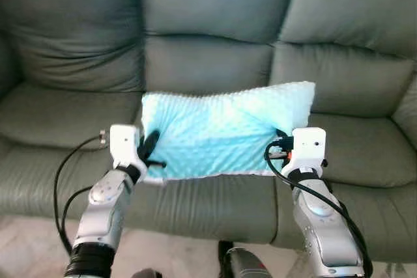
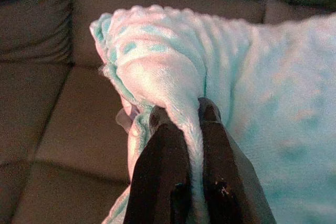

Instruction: Move the pillow to the sofa

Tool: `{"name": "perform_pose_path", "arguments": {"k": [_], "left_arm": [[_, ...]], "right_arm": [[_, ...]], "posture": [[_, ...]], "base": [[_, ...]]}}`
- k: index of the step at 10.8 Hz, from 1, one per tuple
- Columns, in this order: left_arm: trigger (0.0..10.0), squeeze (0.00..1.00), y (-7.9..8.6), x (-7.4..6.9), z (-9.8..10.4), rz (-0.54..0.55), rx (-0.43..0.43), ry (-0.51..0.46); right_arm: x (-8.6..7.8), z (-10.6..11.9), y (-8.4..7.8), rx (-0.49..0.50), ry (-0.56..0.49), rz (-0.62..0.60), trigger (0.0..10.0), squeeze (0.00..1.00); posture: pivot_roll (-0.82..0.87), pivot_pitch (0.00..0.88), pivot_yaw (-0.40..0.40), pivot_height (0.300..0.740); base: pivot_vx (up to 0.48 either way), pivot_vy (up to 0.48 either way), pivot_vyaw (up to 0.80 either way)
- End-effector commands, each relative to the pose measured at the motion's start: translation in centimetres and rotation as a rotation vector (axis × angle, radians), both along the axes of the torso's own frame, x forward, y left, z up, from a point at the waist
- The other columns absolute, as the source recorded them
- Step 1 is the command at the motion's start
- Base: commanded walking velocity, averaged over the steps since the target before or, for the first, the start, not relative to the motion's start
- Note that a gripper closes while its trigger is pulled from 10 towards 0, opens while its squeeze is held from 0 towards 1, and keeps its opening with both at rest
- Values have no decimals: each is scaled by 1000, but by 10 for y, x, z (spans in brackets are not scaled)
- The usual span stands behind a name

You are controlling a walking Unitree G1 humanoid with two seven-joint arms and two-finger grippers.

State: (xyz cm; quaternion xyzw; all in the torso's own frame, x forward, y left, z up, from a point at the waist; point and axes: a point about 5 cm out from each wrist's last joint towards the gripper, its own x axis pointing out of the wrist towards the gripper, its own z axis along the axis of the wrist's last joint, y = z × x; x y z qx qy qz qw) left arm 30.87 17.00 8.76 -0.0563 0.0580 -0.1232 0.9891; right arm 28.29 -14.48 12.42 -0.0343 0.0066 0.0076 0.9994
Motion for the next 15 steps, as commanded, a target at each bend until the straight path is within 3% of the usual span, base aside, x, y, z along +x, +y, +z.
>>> {"name": "perform_pose_path", "arguments": {"k": [1,4,7,15], "left_arm": [[10000,0,-3,-1,-4,-27,22,10],[10000,0,15,5,-12,44,94,20],[10000,0,21,9,-16,65,113,28],[10000,0,21,8,-26,108,40,74]], "right_arm": [[0,-2,-5,15,18,-19,10000,0],[4,-12,-12,64,72,-45,10000,0],[2,-16,-16,81,90,-63,10000,0],[2,-11,-16,101,68,-56,10000,0]], "posture": [[-147,222,-28,740],[-144,235,-21,740],[-150,249,-14,740],[-154,237,-20,740]], "base": [[0,0,0],[0,0,0],[0,0,0],[0,0,0]]}}
